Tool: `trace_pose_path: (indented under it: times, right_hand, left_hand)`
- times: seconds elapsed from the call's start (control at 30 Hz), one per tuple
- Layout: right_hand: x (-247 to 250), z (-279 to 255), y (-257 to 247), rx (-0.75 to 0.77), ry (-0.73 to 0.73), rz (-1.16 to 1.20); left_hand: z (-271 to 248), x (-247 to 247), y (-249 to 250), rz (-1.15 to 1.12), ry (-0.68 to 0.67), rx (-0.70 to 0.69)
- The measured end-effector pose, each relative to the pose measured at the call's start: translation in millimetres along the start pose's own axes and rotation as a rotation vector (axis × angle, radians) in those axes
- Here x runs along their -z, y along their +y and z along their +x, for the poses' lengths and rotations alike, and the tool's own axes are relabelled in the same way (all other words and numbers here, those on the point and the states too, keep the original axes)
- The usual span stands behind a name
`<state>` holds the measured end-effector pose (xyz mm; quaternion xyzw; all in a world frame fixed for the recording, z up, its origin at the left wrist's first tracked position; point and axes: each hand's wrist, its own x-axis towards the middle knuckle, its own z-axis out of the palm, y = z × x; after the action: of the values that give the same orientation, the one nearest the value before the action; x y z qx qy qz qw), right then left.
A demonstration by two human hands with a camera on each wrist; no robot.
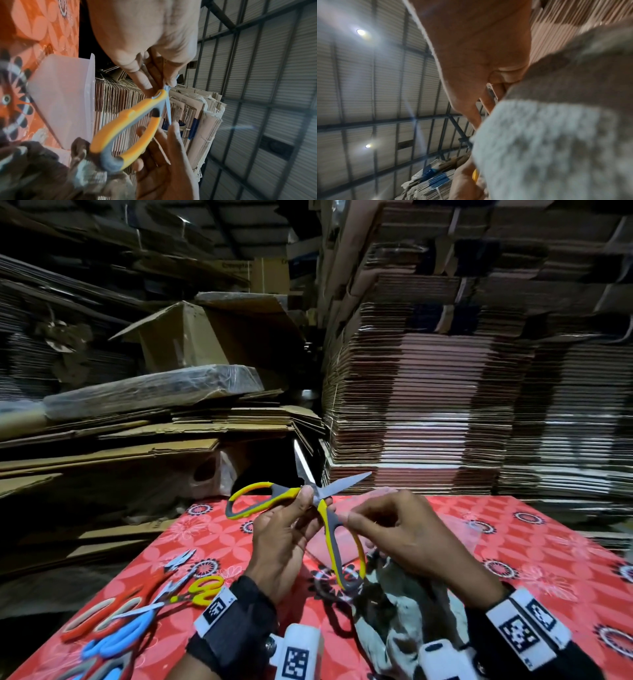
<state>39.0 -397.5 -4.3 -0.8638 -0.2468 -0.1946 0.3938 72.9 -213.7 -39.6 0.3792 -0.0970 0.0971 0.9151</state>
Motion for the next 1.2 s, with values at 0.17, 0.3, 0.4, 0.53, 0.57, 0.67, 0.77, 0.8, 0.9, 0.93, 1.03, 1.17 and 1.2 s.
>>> trace_pose_path:
  times: [0.17, 0.3, 0.4, 0.53, 0.57, 0.67, 0.77, 0.8, 0.9, 0.93, 1.03, 1.17, 1.2]
  right_hand:
    - [-5.9, -0.8, 0.3, 0.000, -0.151, 0.063]
    - [11.1, 1.9, 3.7, -0.016, -0.140, 0.165]
    - [25.9, 2.7, 10.0, -0.031, -0.121, 0.188]
    - [34.6, 1.9, 16.8, -0.043, -0.139, 0.205]
    - [35.1, 2.1, 18.3, -0.042, -0.139, 0.213]
    - [35.0, 3.4, 24.1, -0.048, -0.083, 0.266]
    - [34.9, 3.6, 28.1, -0.061, 0.003, 0.325]
    - [34.7, 3.5, 28.9, -0.061, 0.020, 0.339]
    - [34.0, 3.0, 30.0, -0.057, 0.047, 0.361]
    - [33.7, 3.0, 30.3, -0.055, 0.047, 0.367]
    - [33.3, 3.2, 30.2, -0.066, 0.032, 0.383]
    - [29.2, 2.8, 28.9, -0.078, 0.014, 0.394]
    - [28.0, 2.9, 28.5, -0.083, 0.012, 0.396]
  left_hand:
    - [-6.0, -6.0, 0.2, 0.031, -0.037, -0.001]
    - [-5.1, -7.7, 3.5, 0.004, -0.025, -0.019]
    - [-0.6, -3.6, 13.2, -0.056, 0.045, -0.077]
    - [6.4, 4.0, 16.9, 0.052, 0.133, -0.148]
    - [7.8, 6.0, 14.8, 0.110, 0.137, -0.169]
    - [9.3, 9.0, 6.7, 0.262, 0.133, -0.213]
    - [5.6, 8.3, -3.1, 0.359, 0.073, -0.231]
    - [3.6, 7.4, -5.7, 0.381, 0.041, -0.223]
    - [-2.6, 5.4, -9.9, 0.468, -0.106, -0.190]
    - [-3.3, 5.2, -10.2, 0.496, -0.138, -0.185]
    - [-3.2, 7.2, -10.0, 0.526, -0.167, -0.173]
    - [-3.7, 8.5, -8.0, 0.541, -0.217, -0.114]
    - [-4.5, 7.8, -8.0, 0.540, -0.231, -0.101]
